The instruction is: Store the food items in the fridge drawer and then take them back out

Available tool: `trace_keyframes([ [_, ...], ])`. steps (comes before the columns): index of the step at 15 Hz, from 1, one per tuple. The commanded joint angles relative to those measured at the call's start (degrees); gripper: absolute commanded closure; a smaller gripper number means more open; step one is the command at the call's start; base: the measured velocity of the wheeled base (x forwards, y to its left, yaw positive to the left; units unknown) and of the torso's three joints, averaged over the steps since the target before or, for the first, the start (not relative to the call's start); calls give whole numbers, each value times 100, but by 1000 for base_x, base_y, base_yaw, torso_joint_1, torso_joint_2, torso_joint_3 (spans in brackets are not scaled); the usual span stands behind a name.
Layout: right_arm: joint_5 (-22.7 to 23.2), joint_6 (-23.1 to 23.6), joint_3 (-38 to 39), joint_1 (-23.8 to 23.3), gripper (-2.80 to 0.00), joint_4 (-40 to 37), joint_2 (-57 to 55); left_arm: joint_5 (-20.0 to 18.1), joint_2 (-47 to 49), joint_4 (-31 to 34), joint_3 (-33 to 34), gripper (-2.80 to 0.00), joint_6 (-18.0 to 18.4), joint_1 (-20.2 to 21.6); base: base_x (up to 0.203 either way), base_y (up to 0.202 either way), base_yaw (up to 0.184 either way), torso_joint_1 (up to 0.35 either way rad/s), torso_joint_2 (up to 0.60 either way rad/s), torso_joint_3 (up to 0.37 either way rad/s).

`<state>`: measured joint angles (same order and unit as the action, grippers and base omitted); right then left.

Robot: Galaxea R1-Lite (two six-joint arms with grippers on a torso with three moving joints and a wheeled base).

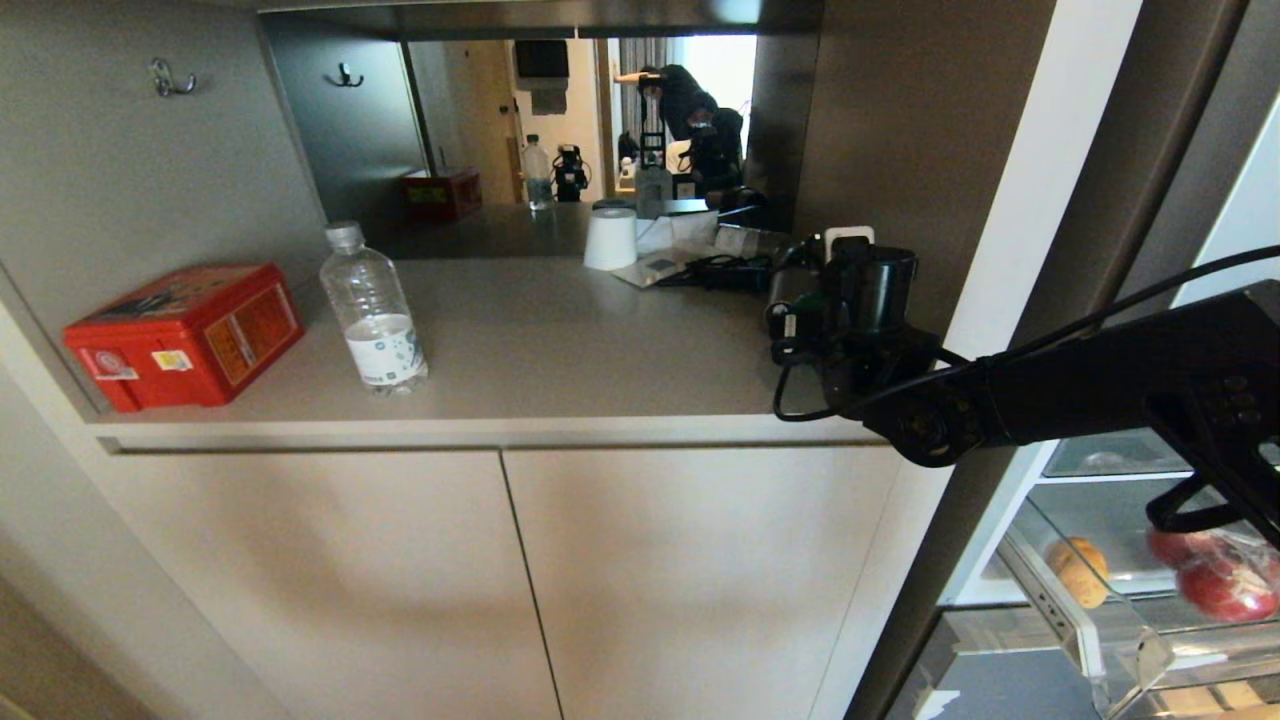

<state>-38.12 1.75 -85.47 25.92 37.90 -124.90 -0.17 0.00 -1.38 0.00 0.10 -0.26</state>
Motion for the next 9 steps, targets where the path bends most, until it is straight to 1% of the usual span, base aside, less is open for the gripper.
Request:
trace_keyframes([
  [1,-20,-7,-22,-52,-280,24,-101,0,0,-3,62,0,-1,0,0,0,0,0,0,0],
  [9,5,-117,-52,-163,-280,42,-383,0,0,-3,62,0,-1,0,0,0,0,0,0,0],
])
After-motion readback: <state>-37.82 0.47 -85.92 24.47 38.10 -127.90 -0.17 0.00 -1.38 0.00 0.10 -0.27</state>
